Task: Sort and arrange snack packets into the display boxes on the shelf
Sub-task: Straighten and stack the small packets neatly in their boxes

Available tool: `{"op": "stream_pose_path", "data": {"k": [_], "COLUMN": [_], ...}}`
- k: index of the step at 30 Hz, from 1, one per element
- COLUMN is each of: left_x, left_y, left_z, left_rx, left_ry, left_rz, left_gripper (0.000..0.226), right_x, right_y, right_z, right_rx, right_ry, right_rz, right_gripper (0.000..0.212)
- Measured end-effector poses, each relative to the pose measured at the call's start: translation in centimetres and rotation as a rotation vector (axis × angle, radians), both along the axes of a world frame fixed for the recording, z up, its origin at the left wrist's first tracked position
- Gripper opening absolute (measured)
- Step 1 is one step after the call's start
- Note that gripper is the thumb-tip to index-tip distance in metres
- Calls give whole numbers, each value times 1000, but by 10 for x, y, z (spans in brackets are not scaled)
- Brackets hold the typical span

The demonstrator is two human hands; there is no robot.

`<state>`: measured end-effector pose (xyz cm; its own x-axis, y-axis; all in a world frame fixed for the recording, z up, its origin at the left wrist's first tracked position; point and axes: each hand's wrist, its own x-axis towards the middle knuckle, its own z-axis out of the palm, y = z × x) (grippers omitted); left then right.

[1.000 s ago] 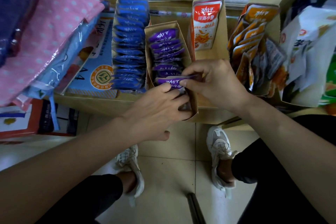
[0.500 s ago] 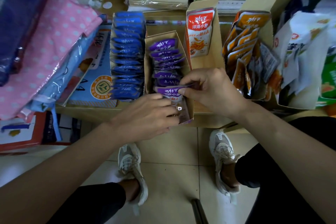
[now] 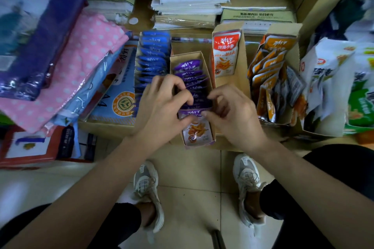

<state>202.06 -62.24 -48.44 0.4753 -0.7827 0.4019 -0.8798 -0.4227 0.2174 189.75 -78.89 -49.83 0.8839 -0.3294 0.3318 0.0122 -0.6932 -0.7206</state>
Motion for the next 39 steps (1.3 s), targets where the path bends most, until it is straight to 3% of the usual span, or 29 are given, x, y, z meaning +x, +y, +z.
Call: {"op": "stream_pose_path", "data": {"k": [2, 4, 7, 10, 14, 20, 23, 25, 28, 32, 35, 39], "left_x": [4, 8, 12, 16, 15, -10, -15, -14, -15, -17, -13, -11], "left_y": [-3, -4, -5, -5, -4, -3, -8, -12, -13, -16, -19, -22], "left_z": [-2, -4, -4, -3, 0, 12, 14, 11, 8, 7, 8, 5], "left_rx": [-49, -110, -158, -203, -258, -314, -208, -130, -69, 30, 23, -88], "left_ry": [16, 62, 72, 16, 49, 113, 79, -41, -43, -54, 110, 280], "left_rz": [-5, -12, -31, -48, 0, 34, -42, -124, -71, 95, 126, 8], "left_gripper": [35, 36, 39, 37, 36, 38, 55, 45, 30, 67, 96, 102], "right_x": [-10, -26, -44, -52, -66, -86, -87, -84, -83, -87, -89, -90], "right_y": [12, 24, 32, 36, 32, 22, 23, 24, 30, 39, 44, 46], "right_z": [-3, -9, -21, -28, -28, -27, -30, -32, -36, -38, -39, -39], "right_rx": [-44, -173, -403, -493, -427, -210, -182, -191, -193, -194, -159, -112], "right_ry": [-88, -111, 44, 187, 216, 209, 189, 195, 177, 172, 195, 245], "right_rz": [-90, -22, 114, 72, 37, -23, -89, -135, -189, -239, -242, -224], "right_gripper": [29, 20, 26, 33, 18, 32, 38, 40, 39, 36, 35, 36]}}
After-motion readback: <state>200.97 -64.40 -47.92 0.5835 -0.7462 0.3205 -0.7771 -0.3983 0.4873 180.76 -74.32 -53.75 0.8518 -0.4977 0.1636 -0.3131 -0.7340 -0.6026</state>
